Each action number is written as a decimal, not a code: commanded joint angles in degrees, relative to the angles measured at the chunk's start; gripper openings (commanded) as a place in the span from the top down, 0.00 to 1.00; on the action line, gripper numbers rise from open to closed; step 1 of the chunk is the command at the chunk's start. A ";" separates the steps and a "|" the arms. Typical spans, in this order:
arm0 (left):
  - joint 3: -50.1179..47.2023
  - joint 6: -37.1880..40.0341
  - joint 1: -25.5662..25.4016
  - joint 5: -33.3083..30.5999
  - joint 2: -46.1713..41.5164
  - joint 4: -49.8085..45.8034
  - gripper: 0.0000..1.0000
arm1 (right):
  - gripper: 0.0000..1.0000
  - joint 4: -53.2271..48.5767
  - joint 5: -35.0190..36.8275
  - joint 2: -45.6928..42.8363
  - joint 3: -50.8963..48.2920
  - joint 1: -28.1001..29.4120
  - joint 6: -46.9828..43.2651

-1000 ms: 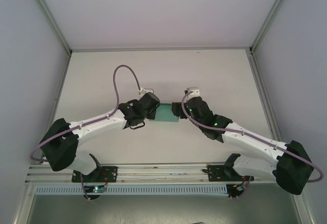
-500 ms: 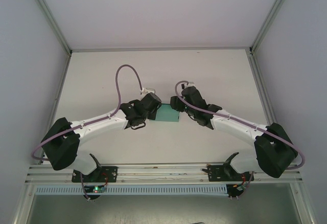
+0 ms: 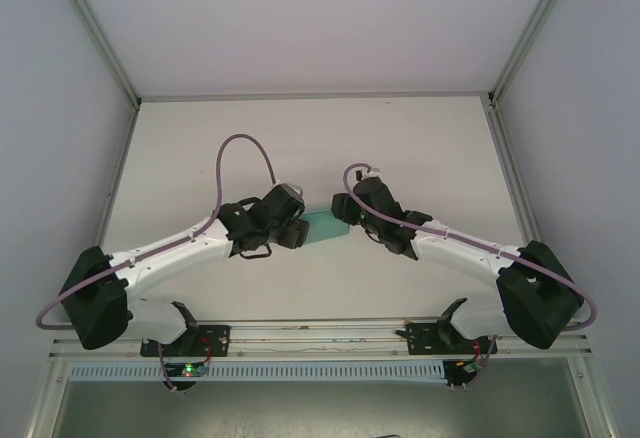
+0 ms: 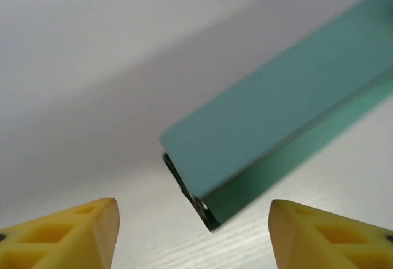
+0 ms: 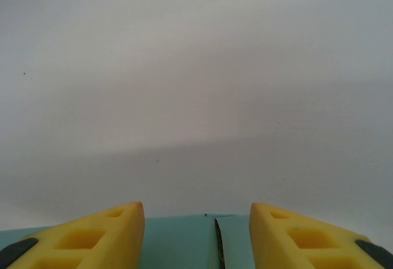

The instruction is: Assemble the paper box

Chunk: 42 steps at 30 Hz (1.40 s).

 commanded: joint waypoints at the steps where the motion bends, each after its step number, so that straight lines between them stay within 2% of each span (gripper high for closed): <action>1: 2.08 0.49 -0.49 5.42 -1.92 -3.38 0.29 | 0.52 -5.86 0.28 2.20 -2.85 0.57 0.45; 3: 2.50 -2.04 0.27 5.31 -1.94 -3.36 0.25 | 0.52 -5.71 0.09 2.40 -3.03 0.71 0.25; 5: 3.02 -6.01 2.90 5.21 -1.72 -3.97 0.22 | 0.52 -5.49 0.02 2.75 -3.29 0.71 -0.52; 7: 2.33 -8.74 6.60 7.56 -1.44 -2.34 0.14 | 0.53 -4.67 -0.08 3.07 -3.93 0.63 -0.90; 10: 0.08 -11.17 11.95 15.07 -0.39 3.59 0.15 | 0.54 -3.93 -0.59 3.65 -4.44 0.45 -1.31; 12: -0.56 -11.90 13.58 18.47 0.70 5.90 0.17 | 0.54 -3.96 -0.56 4.21 -4.39 0.45 -1.46; 17: -1.58 -12.66 14.14 18.33 1.84 6.48 0.21 | 0.54 -3.39 -1.13 5.22 -4.39 0.45 -1.31; 22: -5.12 -14.48 15.69 17.40 2.36 7.01 0.30 | 0.54 -3.14 -0.87 5.21 -5.27 0.45 -0.84; 26: -9.08 -16.65 16.58 16.57 3.72 8.52 0.36 | 0.55 1.15 -2.68 5.22 -8.40 -0.43 -1.59; 30: -12.34 -20.10 18.37 18.78 6.83 10.48 0.49 | 0.59 9.12 -7.55 6.51 -13.19 -3.18 -1.44; 32: -15.07 -21.84 18.58 21.20 7.52 14.10 0.51 | 0.63 12.43 -7.92 6.76 -15.29 -3.64 -2.41; 35: -16.95 -22.49 18.55 20.96 8.00 14.46 0.63 | 0.66 15.40 -7.86 7.47 -17.60 -3.81 -5.09; 36: -17.19 -22.35 18.61 20.37 8.00 13.81 0.65 | 0.69 16.91 -7.84 8.17 -18.60 -3.99 -5.56; 39: -17.82 -21.97 18.79 19.68 7.66 12.65 0.67 | 0.87 27.01 -9.06 10.85 -23.40 -4.47 -6.18; 42: -18.43 -21.79 18.81 18.31 7.37 11.26 0.70 | 0.89 36.80 -10.75 12.95 -27.98 -5.64 -7.34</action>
